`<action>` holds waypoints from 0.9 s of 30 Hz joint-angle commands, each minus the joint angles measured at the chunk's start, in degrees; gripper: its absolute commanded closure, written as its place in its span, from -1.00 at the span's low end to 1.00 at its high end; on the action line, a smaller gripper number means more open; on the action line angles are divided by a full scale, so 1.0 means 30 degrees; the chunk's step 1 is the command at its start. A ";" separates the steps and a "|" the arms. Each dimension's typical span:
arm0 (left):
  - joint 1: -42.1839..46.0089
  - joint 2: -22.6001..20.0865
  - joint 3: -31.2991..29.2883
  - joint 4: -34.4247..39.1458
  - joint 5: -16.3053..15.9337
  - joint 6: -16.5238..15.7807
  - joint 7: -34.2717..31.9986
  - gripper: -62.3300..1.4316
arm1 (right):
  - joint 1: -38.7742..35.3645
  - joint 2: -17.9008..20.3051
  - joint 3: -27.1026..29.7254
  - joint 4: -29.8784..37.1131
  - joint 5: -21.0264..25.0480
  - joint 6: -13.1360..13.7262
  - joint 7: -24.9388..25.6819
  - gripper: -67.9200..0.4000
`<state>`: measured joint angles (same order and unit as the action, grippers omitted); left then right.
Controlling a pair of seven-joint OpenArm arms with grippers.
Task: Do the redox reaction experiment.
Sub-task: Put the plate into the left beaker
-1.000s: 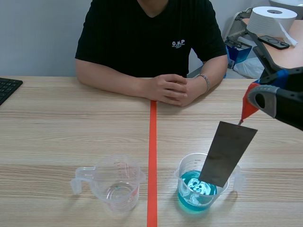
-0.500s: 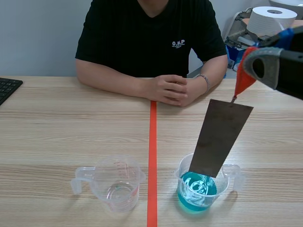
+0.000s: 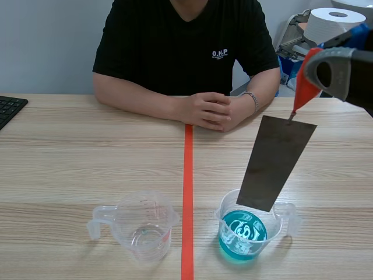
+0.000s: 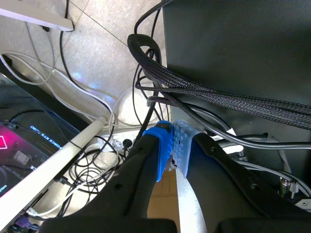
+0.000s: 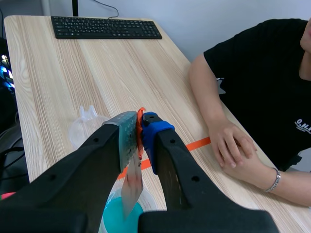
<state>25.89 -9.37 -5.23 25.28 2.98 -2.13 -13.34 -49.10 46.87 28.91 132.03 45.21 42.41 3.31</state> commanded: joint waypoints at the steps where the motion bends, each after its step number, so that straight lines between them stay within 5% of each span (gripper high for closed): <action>1: 0.0197 -0.0015 0.0022 0.0255 -0.0066 -0.0044 -0.0124 0.87 | 0.0525 0.0219 0.0131 0.0226 0.0415 0.0102 0.0313 0.97; 17: 0.0197 -0.0015 0.0022 0.0255 -0.0066 -0.0044 -0.0124 0.87 | 0.3082 0.1843 -0.0051 0.0226 0.2798 0.0102 0.0044 0.97; 27: 0.0197 -0.0015 0.0022 0.0255 -0.0066 -0.0044 -0.0124 0.87 | 0.6135 0.1982 -0.3089 0.0226 0.3162 -0.0175 -0.1486 0.97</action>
<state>25.89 -9.37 -5.23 25.28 2.98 -2.13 -13.34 -31.62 52.25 19.81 132.07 53.60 42.37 -1.96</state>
